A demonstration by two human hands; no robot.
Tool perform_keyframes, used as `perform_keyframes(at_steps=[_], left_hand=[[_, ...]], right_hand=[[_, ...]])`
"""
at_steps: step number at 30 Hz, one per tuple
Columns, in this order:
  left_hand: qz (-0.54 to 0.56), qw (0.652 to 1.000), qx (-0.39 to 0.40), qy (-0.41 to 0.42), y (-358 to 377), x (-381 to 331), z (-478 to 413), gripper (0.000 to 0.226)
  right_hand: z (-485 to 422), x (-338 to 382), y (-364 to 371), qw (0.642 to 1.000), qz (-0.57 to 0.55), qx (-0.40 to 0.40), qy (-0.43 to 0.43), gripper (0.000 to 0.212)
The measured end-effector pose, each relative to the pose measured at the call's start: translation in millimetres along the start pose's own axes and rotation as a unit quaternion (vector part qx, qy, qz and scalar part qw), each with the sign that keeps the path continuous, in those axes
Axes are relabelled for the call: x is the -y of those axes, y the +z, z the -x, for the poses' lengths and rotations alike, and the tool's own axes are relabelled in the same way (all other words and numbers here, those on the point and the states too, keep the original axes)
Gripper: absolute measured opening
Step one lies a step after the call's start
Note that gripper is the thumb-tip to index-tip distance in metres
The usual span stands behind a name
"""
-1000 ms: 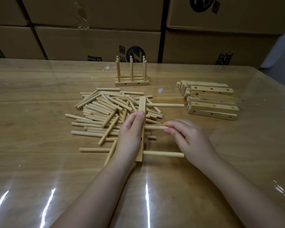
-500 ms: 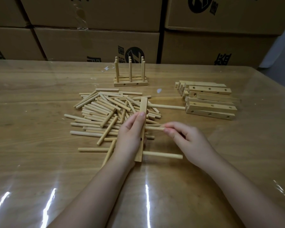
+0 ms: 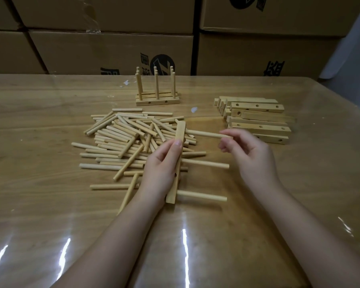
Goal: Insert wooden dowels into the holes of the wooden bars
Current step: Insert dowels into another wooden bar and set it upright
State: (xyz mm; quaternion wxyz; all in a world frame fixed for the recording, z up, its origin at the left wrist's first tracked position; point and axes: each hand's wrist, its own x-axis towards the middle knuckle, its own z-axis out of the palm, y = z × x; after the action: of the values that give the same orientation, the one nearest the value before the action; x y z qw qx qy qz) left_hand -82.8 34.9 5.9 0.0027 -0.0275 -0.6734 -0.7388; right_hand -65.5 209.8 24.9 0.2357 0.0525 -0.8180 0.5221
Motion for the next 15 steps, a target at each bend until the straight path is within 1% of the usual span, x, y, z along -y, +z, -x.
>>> perform_keyframes(at_steps=[5,9,11,15], left_hand=[[0.005,1.0,0.022,0.008,-0.1,-1.3,0.7,0.019],[-0.003,0.999,0.046,0.025,-0.5,-3.9,2.0,0.023],[-0.007,0.998,0.05,0.031,-0.7,-3.6,2.2,0.025],[-0.015,0.998,0.051,0.044,0.1,-1.9,1.6,0.023]], right_hand=[[2.2,-2.7,-1.5,1.0,0.008,-0.003,-0.01,0.015],[2.5,-3.2,-3.1,1.0,0.003,0.003,0.004,0.014],[2.1,-3.4,-4.0,1.0,0.005,0.007,0.006,0.015],[-0.3,-1.7,-1.7,1.0,0.003,0.014,0.017,0.017]])
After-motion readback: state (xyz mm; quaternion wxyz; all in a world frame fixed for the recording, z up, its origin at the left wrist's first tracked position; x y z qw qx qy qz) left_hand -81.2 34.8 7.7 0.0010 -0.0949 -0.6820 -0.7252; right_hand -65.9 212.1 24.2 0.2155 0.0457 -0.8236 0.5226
